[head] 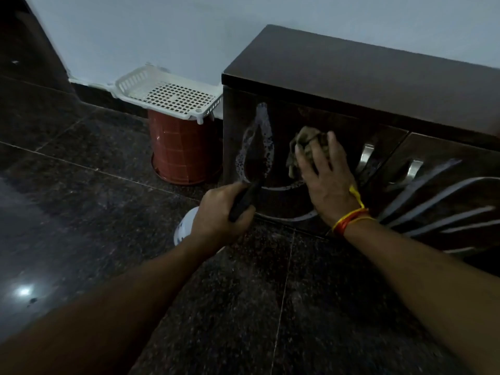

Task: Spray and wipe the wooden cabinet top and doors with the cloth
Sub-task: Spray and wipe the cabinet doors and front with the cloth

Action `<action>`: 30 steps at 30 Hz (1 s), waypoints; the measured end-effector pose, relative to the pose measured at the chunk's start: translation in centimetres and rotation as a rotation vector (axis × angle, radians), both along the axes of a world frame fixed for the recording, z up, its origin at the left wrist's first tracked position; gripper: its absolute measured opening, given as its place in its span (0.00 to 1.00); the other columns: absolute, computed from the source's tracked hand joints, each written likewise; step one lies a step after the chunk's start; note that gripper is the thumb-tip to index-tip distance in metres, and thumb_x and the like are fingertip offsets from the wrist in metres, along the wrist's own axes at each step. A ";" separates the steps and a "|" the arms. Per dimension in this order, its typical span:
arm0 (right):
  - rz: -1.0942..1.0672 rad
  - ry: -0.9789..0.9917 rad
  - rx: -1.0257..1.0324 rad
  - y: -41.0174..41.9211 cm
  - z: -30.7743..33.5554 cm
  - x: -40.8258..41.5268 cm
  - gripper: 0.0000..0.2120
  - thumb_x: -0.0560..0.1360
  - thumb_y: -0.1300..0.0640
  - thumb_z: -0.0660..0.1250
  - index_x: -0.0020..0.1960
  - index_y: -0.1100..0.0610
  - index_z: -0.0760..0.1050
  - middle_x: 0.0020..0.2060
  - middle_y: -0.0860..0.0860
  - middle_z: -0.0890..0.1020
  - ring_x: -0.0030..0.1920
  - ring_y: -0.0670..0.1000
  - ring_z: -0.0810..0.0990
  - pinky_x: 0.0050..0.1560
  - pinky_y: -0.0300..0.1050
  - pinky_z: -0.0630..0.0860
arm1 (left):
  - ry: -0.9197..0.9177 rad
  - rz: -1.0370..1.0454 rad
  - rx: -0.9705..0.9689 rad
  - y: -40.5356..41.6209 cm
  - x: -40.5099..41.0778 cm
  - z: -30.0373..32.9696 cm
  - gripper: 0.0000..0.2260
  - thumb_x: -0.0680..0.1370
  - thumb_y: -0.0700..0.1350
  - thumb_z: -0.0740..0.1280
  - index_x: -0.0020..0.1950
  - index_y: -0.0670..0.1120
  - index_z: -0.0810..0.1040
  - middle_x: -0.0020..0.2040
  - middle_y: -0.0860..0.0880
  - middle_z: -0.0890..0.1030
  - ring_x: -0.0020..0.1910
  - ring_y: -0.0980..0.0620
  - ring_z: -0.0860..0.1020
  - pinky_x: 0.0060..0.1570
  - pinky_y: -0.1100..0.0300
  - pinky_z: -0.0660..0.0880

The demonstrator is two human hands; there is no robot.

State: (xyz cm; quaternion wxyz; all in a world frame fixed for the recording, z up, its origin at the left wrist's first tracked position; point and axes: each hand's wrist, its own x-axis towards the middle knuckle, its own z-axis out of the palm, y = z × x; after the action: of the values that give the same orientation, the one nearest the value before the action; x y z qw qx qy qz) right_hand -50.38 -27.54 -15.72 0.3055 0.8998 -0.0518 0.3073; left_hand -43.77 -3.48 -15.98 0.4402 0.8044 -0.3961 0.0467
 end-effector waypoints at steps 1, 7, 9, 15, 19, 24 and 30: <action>0.018 0.024 0.002 0.1 -1.1 -0.1 0.23 0.78 0.66 0.56 0.73 0.59 0.62 0.69 0.62 0.69 0.70 0.69 0.64 0.68 0.64 0.62 | 0.014 0.007 -0.029 -0.2 0.1 -0.2 0.04 0.71 0.45 0.66 0.38 0.49 0.71 0.29 0.55 0.71 0.28 0.52 0.70 0.29 0.62 0.62; 0.055 0.197 -0.074 0.6 -2.9 -0.1 0.23 0.77 0.61 0.51 0.70 0.56 0.68 0.68 0.58 0.73 0.69 0.66 0.68 0.68 0.61 0.64 | 0.241 0.103 -0.200 -1.7 -1.3 -2.3 0.09 0.73 0.44 0.65 0.34 0.45 0.69 0.26 0.46 0.69 0.27 0.46 0.66 0.27 0.62 0.57; 0.073 0.120 -0.076 0.2 -1.6 0.7 0.24 0.77 0.63 0.51 0.73 0.57 0.63 0.69 0.60 0.70 0.70 0.67 0.64 0.71 0.62 0.57 | 0.294 0.117 -0.243 -1.8 -1.3 -2.4 0.10 0.74 0.45 0.64 0.33 0.50 0.69 0.26 0.47 0.68 0.26 0.49 0.64 0.27 0.61 0.59; 0.042 -0.040 0.031 1.5 -1.3 1.9 0.25 0.77 0.66 0.58 0.74 0.59 0.60 0.69 0.64 0.68 0.71 0.70 0.61 0.71 0.64 0.53 | 0.342 0.192 -0.359 -1.4 0.1 -1.9 0.09 0.75 0.42 0.65 0.34 0.47 0.72 0.26 0.50 0.69 0.25 0.52 0.65 0.26 0.58 0.62; 0.075 0.120 0.037 3.1 -2.9 1.7 0.23 0.75 0.64 0.53 0.69 0.59 0.69 0.67 0.62 0.73 0.68 0.68 0.68 0.67 0.65 0.63 | 0.354 0.199 -0.361 -0.5 0.3 -2.4 0.10 0.75 0.42 0.65 0.34 0.50 0.72 0.26 0.52 0.69 0.24 0.54 0.66 0.26 0.60 0.62; 0.069 0.048 0.029 2.9 -0.4 2.9 0.26 0.75 0.66 0.54 0.74 0.60 0.60 0.69 0.63 0.68 0.71 0.69 0.62 0.71 0.63 0.53 | 0.362 0.194 -0.324 -0.6 0.6 -2.6 0.10 0.75 0.41 0.65 0.34 0.50 0.72 0.26 0.50 0.69 0.25 0.54 0.65 0.27 0.64 0.61; 0.048 -0.064 0.040 3.5 -0.7 4.5 0.27 0.77 0.66 0.57 0.75 0.60 0.56 0.70 0.64 0.65 0.72 0.70 0.60 0.72 0.63 0.50 | 0.362 0.205 -0.362 -0.9 1.2 -2.2 0.12 0.75 0.42 0.66 0.34 0.54 0.72 0.27 0.46 0.71 0.24 0.53 0.66 0.25 0.63 0.62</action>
State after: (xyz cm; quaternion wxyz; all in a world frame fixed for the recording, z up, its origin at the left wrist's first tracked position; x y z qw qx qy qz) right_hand -45.90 -24.00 -16.46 0.2780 0.8964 -0.0460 0.3422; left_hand -42.62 -4.33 -18.20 0.6334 0.7438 -0.2128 0.0168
